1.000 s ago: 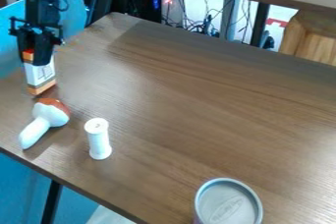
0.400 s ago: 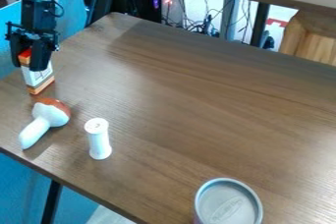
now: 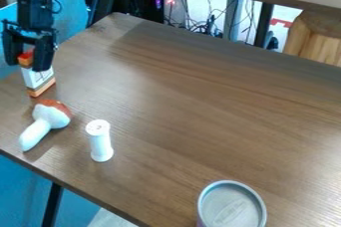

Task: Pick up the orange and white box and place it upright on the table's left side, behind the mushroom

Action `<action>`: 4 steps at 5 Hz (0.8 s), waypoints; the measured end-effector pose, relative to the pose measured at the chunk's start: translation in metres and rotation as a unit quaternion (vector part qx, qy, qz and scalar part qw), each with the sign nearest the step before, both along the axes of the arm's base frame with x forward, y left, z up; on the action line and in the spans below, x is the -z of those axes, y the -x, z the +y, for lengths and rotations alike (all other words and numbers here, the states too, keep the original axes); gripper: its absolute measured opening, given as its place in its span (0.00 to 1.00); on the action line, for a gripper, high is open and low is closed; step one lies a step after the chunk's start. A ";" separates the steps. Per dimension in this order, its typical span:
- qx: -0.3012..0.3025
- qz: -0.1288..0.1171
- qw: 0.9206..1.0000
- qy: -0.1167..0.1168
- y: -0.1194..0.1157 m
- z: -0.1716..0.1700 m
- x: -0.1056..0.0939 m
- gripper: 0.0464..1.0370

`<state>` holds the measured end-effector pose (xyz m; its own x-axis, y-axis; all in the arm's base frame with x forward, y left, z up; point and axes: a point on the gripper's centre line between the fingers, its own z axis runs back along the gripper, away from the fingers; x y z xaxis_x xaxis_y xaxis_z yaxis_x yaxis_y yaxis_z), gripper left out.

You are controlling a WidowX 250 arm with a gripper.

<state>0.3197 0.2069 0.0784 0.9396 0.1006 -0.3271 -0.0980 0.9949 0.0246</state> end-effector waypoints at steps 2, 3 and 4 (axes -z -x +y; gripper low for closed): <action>0.035 -0.037 0.996 -0.078 0.011 -0.024 -0.050 0.96; 0.092 -0.048 0.992 -0.073 0.016 -0.069 -0.062 0.96; 0.138 -0.045 0.987 -0.060 0.027 -0.111 -0.063 0.96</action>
<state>0.2930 0.0963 0.1414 0.9615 -0.1312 -0.2415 0.1702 0.9742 0.1484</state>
